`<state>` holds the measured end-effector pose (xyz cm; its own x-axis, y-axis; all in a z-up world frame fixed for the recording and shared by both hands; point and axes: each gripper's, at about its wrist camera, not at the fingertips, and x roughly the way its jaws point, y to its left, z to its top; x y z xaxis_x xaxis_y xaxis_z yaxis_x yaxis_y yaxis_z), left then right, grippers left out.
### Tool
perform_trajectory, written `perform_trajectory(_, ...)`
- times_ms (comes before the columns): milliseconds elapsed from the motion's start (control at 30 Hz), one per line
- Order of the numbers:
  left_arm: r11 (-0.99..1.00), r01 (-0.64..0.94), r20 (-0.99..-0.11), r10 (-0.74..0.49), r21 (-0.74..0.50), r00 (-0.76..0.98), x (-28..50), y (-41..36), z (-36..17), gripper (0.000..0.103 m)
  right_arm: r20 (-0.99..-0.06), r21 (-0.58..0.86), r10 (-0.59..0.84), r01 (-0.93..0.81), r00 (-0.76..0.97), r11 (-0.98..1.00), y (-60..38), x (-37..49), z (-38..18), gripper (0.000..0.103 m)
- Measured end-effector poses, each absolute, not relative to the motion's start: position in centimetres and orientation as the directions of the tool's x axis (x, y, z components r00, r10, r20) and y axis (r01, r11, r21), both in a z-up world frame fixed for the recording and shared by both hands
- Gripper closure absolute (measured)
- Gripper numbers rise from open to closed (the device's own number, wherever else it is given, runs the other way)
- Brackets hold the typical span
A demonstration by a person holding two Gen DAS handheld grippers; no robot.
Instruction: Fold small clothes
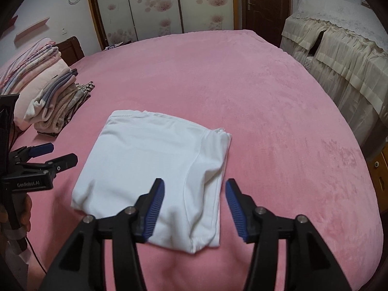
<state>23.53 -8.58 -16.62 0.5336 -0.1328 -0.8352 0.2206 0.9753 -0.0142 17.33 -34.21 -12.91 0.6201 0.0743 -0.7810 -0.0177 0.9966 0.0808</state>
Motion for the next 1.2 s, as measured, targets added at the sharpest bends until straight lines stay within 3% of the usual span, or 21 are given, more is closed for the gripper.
perform_trajectory(33, 0.975, 0.221, -0.840, -0.145, -0.030, 0.523, 23.4, -8.3, -16.8, 0.001, -0.783, 0.082, 0.079, -0.024, 0.618, 0.996, -34.3, 17.0, -13.0, 0.036)
perform_trajectory(100, 0.975, 0.215, -0.851, -0.165, -0.063, 0.499, 23.3, -7.8, -17.3, 0.000, -0.786, 0.072, 0.072, -0.026, 0.615, 0.997, -34.4, 16.6, -13.4, 0.034)
perform_trajectory(600, 0.961, 0.183, -0.868, -0.266, -0.207, 0.420, 23.8, -6.4, -22.3, 0.000, -0.819, 0.263, 0.218, 0.008, 0.530, 0.965, -36.9, 17.2, -18.6, 0.034)
perform_trajectory(1033, 0.884, 0.209, -0.827, -0.466, -0.419, 0.315, 27.2, -6.6, -26.1, 0.001, -0.731, 0.583, 0.525, -0.002, 0.437, 0.813, -38.9, 22.0, -23.7, 0.034)
perform_trajectory(1100, 0.874, 0.217, -0.817, -0.484, -0.435, 0.312, 27.7, -6.5, -26.5, 0.000, -0.713, 0.610, 0.552, -0.006, 0.433, 0.793, -38.9, 22.7, -24.0, 0.035)
perform_trajectory(1200, 0.862, 0.217, -0.805, -0.505, -0.457, 0.312, 28.4, -6.4, -26.8, 0.000, -0.703, 0.627, 0.571, -0.010, 0.424, 0.779, -38.7, 23.8, -24.3, 0.046)
